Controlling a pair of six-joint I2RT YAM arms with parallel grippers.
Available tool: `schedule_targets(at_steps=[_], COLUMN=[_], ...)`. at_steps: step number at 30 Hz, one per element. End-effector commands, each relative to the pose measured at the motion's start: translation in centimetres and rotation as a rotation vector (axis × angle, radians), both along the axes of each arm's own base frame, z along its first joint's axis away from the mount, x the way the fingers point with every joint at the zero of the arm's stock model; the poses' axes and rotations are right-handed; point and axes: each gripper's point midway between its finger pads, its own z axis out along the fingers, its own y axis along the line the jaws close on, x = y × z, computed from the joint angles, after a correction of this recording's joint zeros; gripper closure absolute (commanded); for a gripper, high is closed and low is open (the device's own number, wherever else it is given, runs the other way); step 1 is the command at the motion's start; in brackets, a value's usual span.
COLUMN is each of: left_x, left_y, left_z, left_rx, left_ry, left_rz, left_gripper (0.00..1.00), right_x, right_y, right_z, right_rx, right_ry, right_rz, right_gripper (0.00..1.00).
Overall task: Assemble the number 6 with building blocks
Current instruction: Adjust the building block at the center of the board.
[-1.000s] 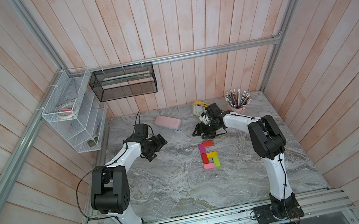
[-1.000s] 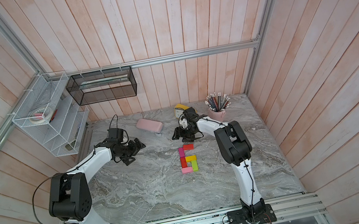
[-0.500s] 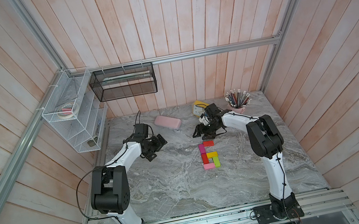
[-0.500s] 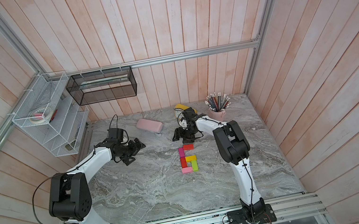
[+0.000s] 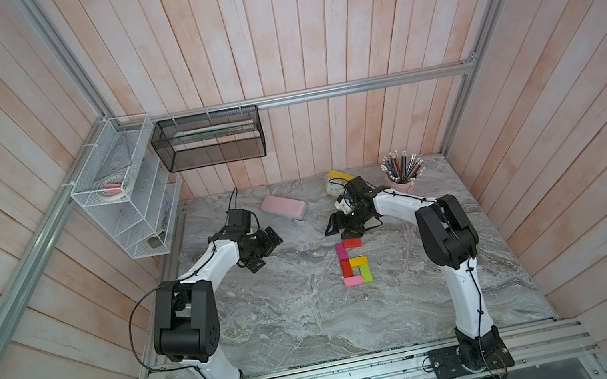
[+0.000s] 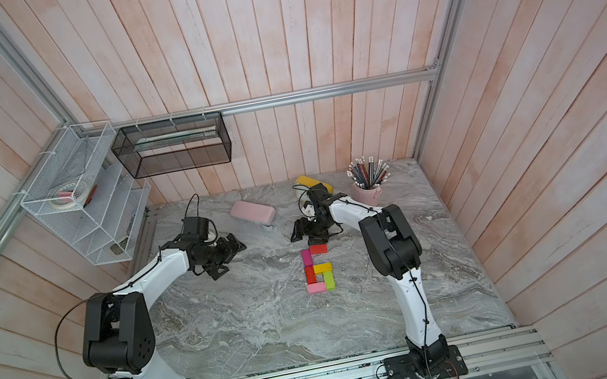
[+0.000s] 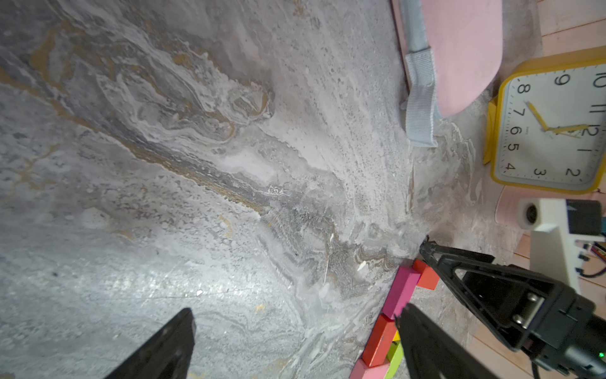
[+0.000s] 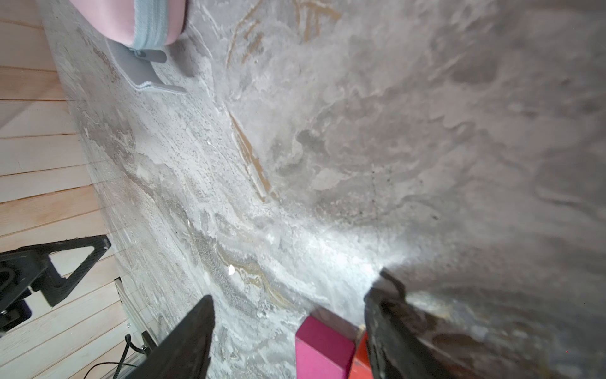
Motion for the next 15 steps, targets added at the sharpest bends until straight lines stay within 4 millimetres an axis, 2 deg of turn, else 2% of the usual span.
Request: schedule_targets(at_steps=[1, 15], left_x=[0.21, -0.16], left_y=[0.09, 0.21], left_z=[-0.38, -0.41], left_rx=[0.010, 0.014], left_ry=[-0.007, -0.007], left_rz=[-0.008, -0.006], left_gripper=[0.02, 0.02], right_x=[-1.04, -0.70], right_y=[0.46, 0.88], right_z=[-0.69, -0.16], right_rx=[-0.007, 0.012], right_ry=[0.035, 0.022], right_rz=[0.036, 0.023], right_gripper=[0.27, 0.27])
